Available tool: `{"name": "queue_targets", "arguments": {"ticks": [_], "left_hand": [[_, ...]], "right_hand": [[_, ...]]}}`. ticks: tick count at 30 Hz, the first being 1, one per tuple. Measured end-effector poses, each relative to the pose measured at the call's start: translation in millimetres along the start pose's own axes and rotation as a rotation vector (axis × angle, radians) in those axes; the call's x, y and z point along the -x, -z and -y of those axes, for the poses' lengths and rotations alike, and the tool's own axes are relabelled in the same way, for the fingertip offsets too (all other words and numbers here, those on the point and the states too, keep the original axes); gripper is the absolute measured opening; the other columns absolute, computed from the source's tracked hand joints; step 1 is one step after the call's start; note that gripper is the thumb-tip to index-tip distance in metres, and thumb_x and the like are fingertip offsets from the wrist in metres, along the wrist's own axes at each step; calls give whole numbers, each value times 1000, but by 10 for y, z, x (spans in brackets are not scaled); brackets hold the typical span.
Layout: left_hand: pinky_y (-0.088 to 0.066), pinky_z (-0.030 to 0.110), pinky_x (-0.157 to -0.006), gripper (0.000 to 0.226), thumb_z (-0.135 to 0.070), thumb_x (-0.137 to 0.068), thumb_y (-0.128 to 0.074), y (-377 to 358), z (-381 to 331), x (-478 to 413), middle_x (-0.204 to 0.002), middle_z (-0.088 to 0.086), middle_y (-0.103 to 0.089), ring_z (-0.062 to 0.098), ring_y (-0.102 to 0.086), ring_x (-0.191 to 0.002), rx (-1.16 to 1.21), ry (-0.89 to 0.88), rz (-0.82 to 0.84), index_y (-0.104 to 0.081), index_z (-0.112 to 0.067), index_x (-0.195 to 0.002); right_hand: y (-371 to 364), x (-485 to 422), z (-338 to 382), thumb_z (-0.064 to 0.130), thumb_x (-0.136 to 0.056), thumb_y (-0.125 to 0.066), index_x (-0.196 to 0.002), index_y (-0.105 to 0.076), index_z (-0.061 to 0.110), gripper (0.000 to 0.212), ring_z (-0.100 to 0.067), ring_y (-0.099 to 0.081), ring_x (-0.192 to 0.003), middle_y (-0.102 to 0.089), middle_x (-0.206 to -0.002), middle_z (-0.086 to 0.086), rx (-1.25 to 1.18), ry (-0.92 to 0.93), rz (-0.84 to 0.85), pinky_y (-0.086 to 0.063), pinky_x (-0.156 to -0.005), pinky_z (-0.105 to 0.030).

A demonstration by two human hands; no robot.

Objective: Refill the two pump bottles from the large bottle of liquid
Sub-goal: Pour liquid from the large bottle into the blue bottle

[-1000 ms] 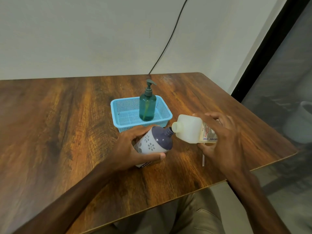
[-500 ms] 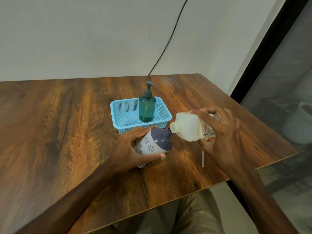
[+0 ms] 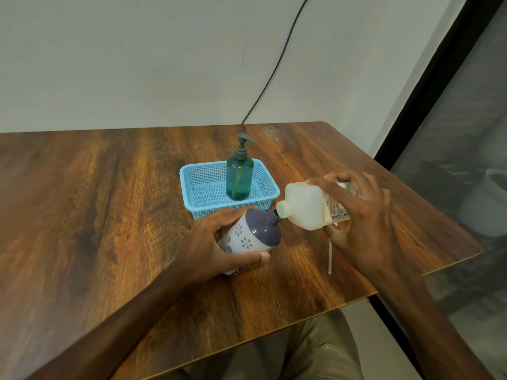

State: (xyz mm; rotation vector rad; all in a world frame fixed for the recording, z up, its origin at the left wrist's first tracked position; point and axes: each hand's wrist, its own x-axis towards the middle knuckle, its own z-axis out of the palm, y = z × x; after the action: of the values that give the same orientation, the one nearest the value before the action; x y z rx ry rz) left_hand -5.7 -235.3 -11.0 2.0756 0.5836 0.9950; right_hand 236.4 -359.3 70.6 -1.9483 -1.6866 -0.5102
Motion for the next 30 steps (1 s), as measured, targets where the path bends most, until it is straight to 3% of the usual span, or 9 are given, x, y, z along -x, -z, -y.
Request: {"name": "queue_targets", "arguments": {"ticks": [9, 14, 17, 24, 30], "left_hand": [[-50, 6, -90, 69, -76, -65, -84, 3, 44, 7, -127, -40, -64, -9, -63, -119, 1, 11, -7, -56, -68, -127], [-56, 19, -95, 79, -63, -66, -91, 3, 84, -2, -129, -25, -69, 2, -65, -122, 5, 19, 28, -66, -36, -136], [-57, 23, -96, 79, -58, -67, -93, 5, 105, -6, -128, -21, -71, 5, -66, -122, -5, 17, 26, -68, -28, -135], [-57, 21, -95, 78, -58, -67, -93, -3, 123, 1, -127, -21, -71, 5, -67, -121, 6, 30, 19, -68, -28, -135], [-55, 17, -93, 75, -64, -67, -90, 6, 78, -6, -128, -24, -70, 4, -67, -120, 39, 19, 15, -65, -39, -133]], "right_hand": [[5, -32, -11, 12, -56, -93, -132, -62, 27, 83, -28, -44, -128, -54, -133, -6, -10, 29, 0, -36, -101, -51], [8, -37, -22, 14, -58, -92, -133, -61, 28, 83, -27, -43, -129, -54, -133, -5, 5, 45, -2, -35, -100, -50], [12, -46, -26, 13, -57, -93, -133, -61, 28, 84, -28, -43, -128, -54, -132, -5, 3, 52, -8, -36, -99, -50], [16, -64, -26, 14, -56, -92, -133, -60, 29, 85, -28, -43, -128, -53, -132, -4, 3, 69, 2, -35, -98, -49], [4, -82, -33, 13, -55, -93, -134, -60, 29, 86, -29, -43, -128, -53, -132, -5, 12, 68, 5, -35, -98, -49]]}}
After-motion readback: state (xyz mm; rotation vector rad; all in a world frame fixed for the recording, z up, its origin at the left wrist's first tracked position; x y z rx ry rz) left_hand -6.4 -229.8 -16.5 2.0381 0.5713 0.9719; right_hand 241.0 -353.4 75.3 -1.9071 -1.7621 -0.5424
